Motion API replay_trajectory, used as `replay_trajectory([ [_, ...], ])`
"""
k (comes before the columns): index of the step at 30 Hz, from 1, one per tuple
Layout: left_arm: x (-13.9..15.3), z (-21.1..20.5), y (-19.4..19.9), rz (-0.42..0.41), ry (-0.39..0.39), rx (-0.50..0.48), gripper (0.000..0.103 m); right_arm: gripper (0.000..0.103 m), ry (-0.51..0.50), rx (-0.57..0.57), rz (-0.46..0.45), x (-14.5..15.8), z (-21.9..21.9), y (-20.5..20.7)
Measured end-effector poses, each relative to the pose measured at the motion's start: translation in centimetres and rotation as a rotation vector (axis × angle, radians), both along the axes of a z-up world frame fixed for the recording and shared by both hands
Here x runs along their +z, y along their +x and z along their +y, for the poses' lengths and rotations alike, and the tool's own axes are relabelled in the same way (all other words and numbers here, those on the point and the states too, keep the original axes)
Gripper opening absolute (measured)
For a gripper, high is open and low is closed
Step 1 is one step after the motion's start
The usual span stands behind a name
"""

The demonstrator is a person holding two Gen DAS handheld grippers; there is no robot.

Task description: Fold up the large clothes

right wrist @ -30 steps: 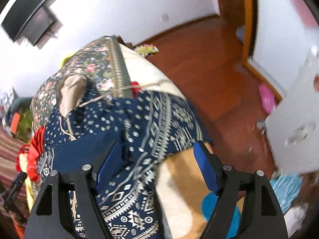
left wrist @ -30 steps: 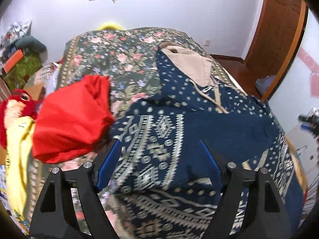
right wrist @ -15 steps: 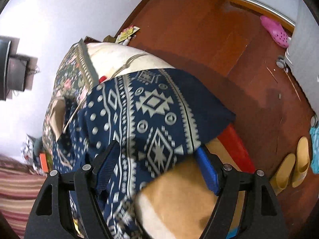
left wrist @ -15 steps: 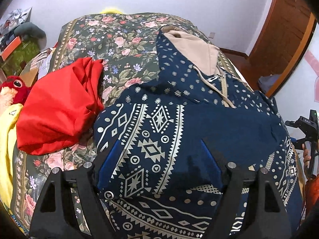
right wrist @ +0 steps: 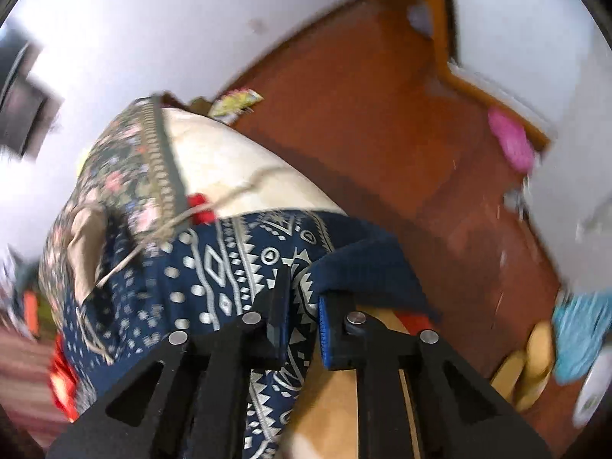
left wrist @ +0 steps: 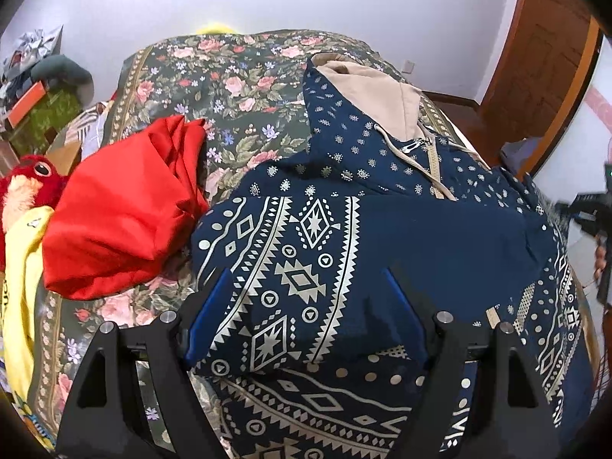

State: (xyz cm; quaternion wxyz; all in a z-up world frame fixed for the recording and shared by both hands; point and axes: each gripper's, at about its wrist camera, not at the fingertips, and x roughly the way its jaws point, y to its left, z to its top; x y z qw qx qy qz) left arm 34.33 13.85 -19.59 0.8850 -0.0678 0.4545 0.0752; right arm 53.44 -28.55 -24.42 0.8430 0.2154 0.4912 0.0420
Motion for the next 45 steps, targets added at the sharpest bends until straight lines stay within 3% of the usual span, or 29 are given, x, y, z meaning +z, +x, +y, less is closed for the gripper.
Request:
replay_trajectory([
  [6,0.7,-0.4,-1.0,-0.014,-0.005,-0.018,0.079,0.01,-0.094,0.219,-0.2,6.6,5.7,-2.5],
  [9,1.2,-0.8,-1.4,-0.026,-0.006,-0.033,0.079,0.01,-0.116,0.341,-0.229,7.6,8.7,-4.0],
  [11,1.5,-1.1,-1.6,-0.032,-0.003,-0.042,0.079,0.01,-0.097,0.416,-0.205,7.2,10.3,-4.9],
  [14,1.6,-1.3,-1.9,-0.028,-0.014,-0.052,0.079,0.01,-0.011,0.468,-0.09,4.9,12.1,-5.4],
  [22,1.7,-2.1,-3.2,-0.027,-0.001,-0.092,0.079,0.014,-0.039,0.497,0.127,-1.0,14.3,-6.8],
  [24,1.7,-2.3,-3.3,-0.025,0.017,-0.099,0.079,0.021,-0.053,0.513,0.18,-1.7,14.1,-7.3],
  [26,1.5,-2.4,-3.4,-0.024,0.026,-0.104,0.079,0.037,-0.049,0.533,0.18,-1.2,14.3,-7.9],
  [30,1.1,-2.5,-3.3,-0.019,0.013,-0.104,0.079,0.043,-0.015,0.589,0.152,0.6,13.5,-8.9],
  [34,0.7,-2.4,-2.9,-0.011,-0.001,-0.095,0.079,0.051,-0.031,0.505,0.061,2.8,11.1,-8.5],
  [36,0.6,-2.4,-2.7,-0.012,-0.008,-0.09,0.079,0.055,0.004,0.399,0.041,3.2,8.7,-7.4],
  [42,0.5,-2.3,-2.6,-0.009,-0.012,-0.085,0.079,0.055,0.102,0.124,0.114,0.4,2.8,-4.3],
  [45,0.3,-2.0,-2.5,-0.005,-0.025,-0.08,0.079,0.055,0.187,0.032,0.184,-2.6,0.7,-3.2],
])
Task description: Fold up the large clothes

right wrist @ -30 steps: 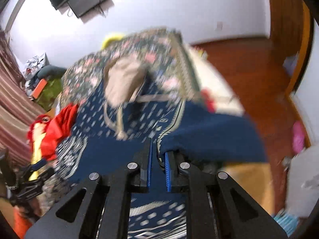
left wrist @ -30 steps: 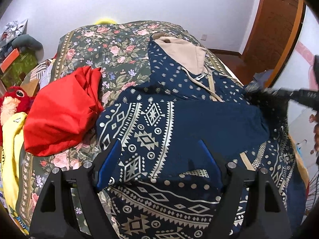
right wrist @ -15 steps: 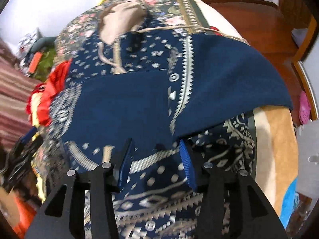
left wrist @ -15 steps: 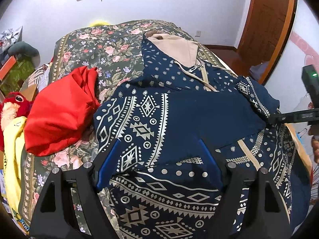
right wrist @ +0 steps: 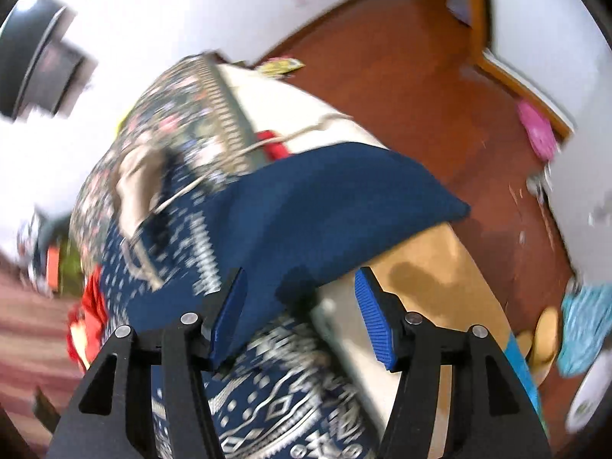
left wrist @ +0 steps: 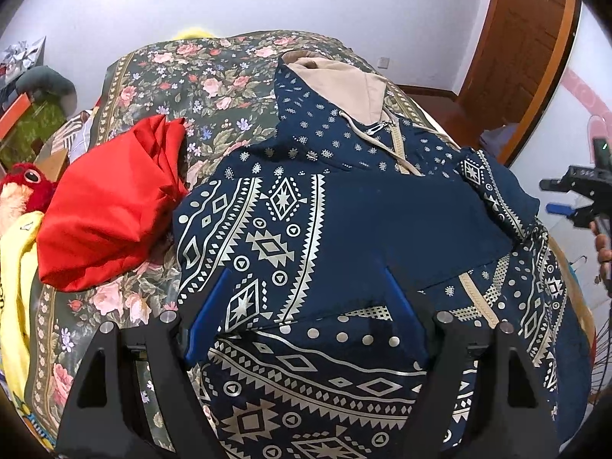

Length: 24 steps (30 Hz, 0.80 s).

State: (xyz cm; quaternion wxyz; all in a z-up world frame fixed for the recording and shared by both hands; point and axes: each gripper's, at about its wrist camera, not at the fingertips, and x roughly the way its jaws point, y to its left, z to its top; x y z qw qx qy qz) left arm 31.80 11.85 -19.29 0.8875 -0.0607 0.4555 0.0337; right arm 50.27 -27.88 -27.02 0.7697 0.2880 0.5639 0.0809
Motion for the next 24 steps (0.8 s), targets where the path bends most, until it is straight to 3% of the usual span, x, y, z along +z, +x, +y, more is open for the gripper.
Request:
replay_trajectory([
  [4,-0.2,0.4,0.2,0.005,-0.019,0.007,0.079,0.055,0.078,-0.077,0.073,-2.8,-0.9,0.7],
  [9,-0.8,0.8,0.4,0.02,-0.024,0.024,0.079,0.051,0.054,-0.146,0.037,-2.9,-1.4,1.6],
  [13,-0.8,0.7,0.1,0.021,-0.019,0.023,0.079,0.022,-0.023,-0.194,0.027,-2.9,-1.5,3.1],
  [15,-0.6,0.7,-0.1,0.013,-0.005,0.019,0.079,0.013,-0.027,-0.199,0.014,-2.7,-1.5,3.5],
  [18,-0.3,0.5,-0.5,0.005,0.009,0.004,0.079,0.009,-0.05,-0.171,-0.037,-0.8,-0.8,3.6],
  [24,0.3,0.5,-0.9,-0.004,0.025,-0.003,0.079,0.006,-0.129,0.011,-0.301,8.8,5.0,2.7],
])
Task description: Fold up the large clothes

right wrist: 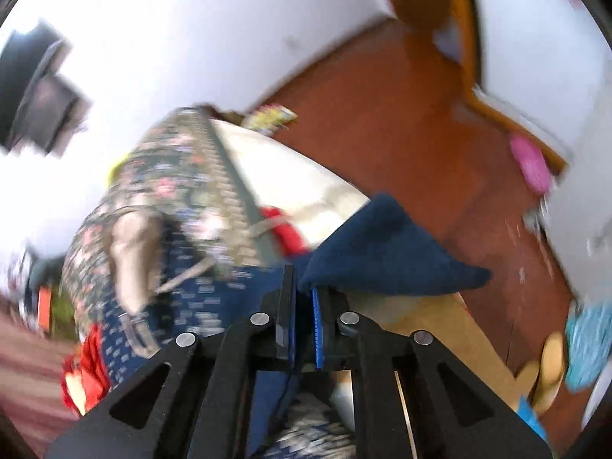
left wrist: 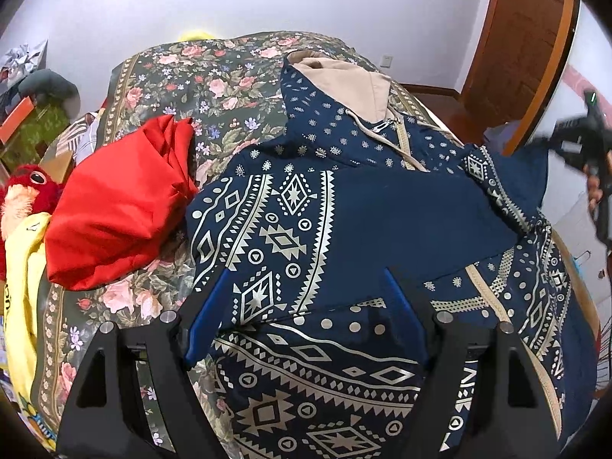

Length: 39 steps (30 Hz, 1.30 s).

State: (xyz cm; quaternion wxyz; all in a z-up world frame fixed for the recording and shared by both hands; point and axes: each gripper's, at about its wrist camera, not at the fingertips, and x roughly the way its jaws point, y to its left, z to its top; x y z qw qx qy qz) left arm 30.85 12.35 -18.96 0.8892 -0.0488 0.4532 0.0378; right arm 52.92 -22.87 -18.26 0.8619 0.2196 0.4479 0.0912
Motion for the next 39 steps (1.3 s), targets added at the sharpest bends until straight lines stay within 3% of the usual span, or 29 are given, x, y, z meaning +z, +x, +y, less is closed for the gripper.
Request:
replay_trajectory([
  [4,0.7,0.1,-0.4,-0.016,-0.013,0.001,0.079,0.006,-0.018,0.188,-0.147,5.6,5.6,-2.8],
  [9,1.7,0.4,-1.1,-0.039,-0.026,0.007,0.079,0.006,-0.043,0.447,-0.215,7.8,13.4,-7.3],
  [12,2.1,0.7,-1.7,-0.044,-0.03,0.013,0.079,0.006,-0.069,0.572,-0.172,6.0,17.1,-8.9],
  [18,2.0,1.9,-3.1,-0.035,-0.024,0.027,0.079,0.006,-0.168,0.721,0.038,-1.7,22.9,-11.2],
  [24,1.1,3.1,-3.9,-0.008,-0.04,0.051,0.079,0.006,-0.207,0.781,0.2,-6.4,24.1,-13.5],
  [27,1.1,3.0,-4.0,-0.009,-0.049,0.045,0.079,0.008,-0.235,0.792,0.245,-7.1,24.1,-13.9],
  [30,1.4,2.3,-3.7,-0.016,-0.031,0.023,0.079,0.024,-0.19,0.814,0.287,-6.6,23.4,-14.0],
  [31,1.6,1.9,-3.5,-0.019,-0.021,0.012,0.079,0.036,-0.168,0.821,0.302,-6.1,22.8,-13.9],
  [32,1.8,1.5,-3.2,-0.021,-0.012,0.0,0.079,0.042,-0.152,0.82,0.292,-5.6,22.2,-13.8],
  [36,2.5,0.0,-1.7,-0.028,-0.004,-0.037,0.079,0.042,-0.187,0.79,0.17,-2.6,19.0,-14.0],
  [39,2.8,-1.5,0.0,-0.028,-0.009,-0.073,0.079,0.043,-0.234,0.705,0.086,-0.9,15.5,-13.2],
])
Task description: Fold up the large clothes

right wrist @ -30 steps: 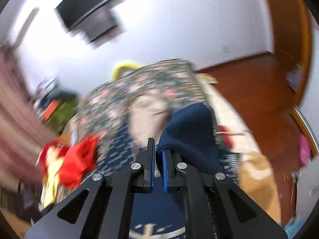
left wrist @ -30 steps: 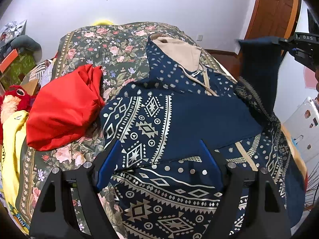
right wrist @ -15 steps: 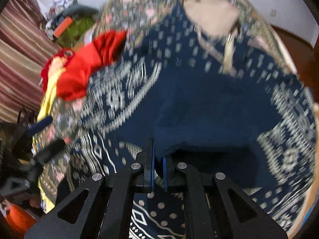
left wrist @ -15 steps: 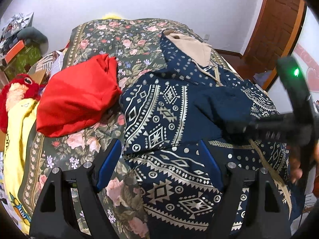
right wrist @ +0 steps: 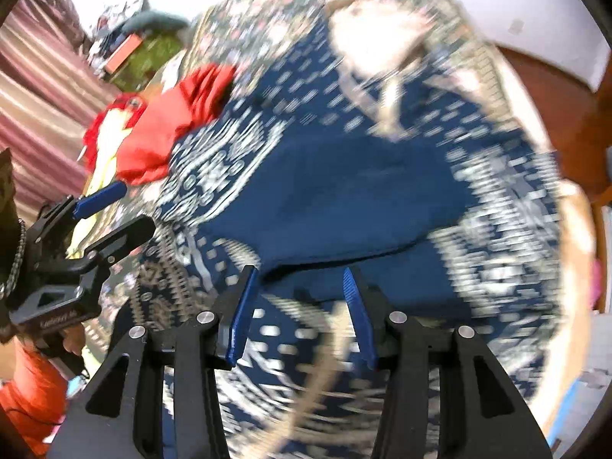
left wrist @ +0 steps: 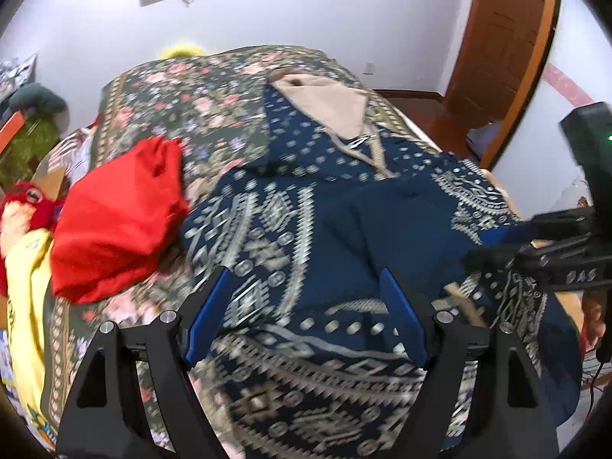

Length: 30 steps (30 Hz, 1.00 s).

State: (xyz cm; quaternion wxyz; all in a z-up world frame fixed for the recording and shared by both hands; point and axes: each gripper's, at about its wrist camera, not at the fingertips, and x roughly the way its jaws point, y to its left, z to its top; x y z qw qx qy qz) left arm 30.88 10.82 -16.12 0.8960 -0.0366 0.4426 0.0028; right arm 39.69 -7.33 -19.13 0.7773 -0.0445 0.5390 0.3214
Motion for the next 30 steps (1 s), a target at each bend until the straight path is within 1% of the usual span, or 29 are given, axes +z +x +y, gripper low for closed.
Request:
replay_trajectory([
  [3,0.0,-2.3,2.0,0.004,0.011,-0.055,0.079,0.046,-0.048,-0.107,-0.111,1.1,-3.7,1.1],
  [4,-0.1,-3.1,2.6,0.007,0.014,-0.076,0.079,0.05,-0.065,-0.15,-0.141,1.2,-5.2,1.6],
  [6,-0.7,-5.0,4.0,0.025,0.022,-0.118,0.079,0.052,-0.088,-0.209,-0.163,1.2,-6.4,2.5],
  [9,-2.4,-7.9,6.1,0.081,0.013,-0.171,0.078,0.052,-0.097,-0.287,-0.133,0.4,-9.0,4.5],
  [11,-3.8,-10.0,7.5,0.124,0.015,-0.218,0.076,0.052,-0.105,-0.321,-0.102,-0.7,-9.6,5.3],
  [12,-4.4,-10.9,8.0,0.137,0.025,-0.235,0.074,0.052,-0.103,-0.327,-0.087,-1.2,-9.9,5.7],
  [14,-5.6,-12.7,8.8,0.159,0.07,-0.28,0.071,0.052,-0.101,-0.332,-0.047,-2.8,-10.1,6.3],
  [15,-6.3,-13.6,9.3,0.164,0.106,-0.297,0.07,0.052,-0.104,-0.331,-0.027,-3.7,-10.1,6.5],
  [16,-7.0,-14.2,9.7,0.17,0.134,-0.301,0.067,0.052,-0.108,-0.329,-0.014,-4.2,-10.2,6.5],
  [17,-7.9,-14.7,10.3,0.19,0.155,-0.3,0.064,0.052,-0.112,-0.323,0.01,-5.2,-10.0,6.7],
  [18,-8.5,-14.9,10.7,0.207,0.155,-0.302,0.062,0.052,-0.113,-0.321,0.021,-5.6,-10.3,6.6],
  [21,-9.5,-15.2,11.7,0.218,0.158,-0.311,0.062,0.054,-0.109,-0.327,0.04,-7.1,-10.2,6.7],
  [22,-9.6,-15.1,12.0,0.222,0.152,-0.314,0.062,0.057,-0.097,-0.328,0.04,-7.2,-10.3,6.7],
  [23,-9.7,-14.9,12.3,0.226,0.137,-0.312,0.061,0.063,-0.079,-0.325,0.04,-7.4,-10.4,6.6],
  [24,-9.8,-14.7,12.7,0.23,0.121,-0.31,0.056,0.065,-0.064,-0.322,0.041,-7.4,-10.4,6.6],
  [25,-9.8,-14.4,12.9,0.227,0.117,-0.306,0.044,0.069,-0.057,-0.321,0.042,-7.4,-10.4,6.6],
  [26,-9.7,-14.2,13.2,0.222,0.114,-0.307,0.033,0.07,-0.058,-0.321,0.039,-7.5,-10.3,6.6],
  [27,-9.6,-13.9,13.5,0.218,0.094,-0.31,0.019,0.071,-0.062,-0.318,0.037,-7.5,-10.2,6.6],
  [28,-9.5,-13.3,13.7,0.216,0.063,-0.295,0.012,0.071,-0.072,-0.314,0.031,-7.6,-10.0,6.6],
  [30,-9.0,-12.4,13.9,0.208,0.014,-0.26,0.008,0.072,-0.094,-0.301,0.021,-7.9,-9.6,6.7],
])
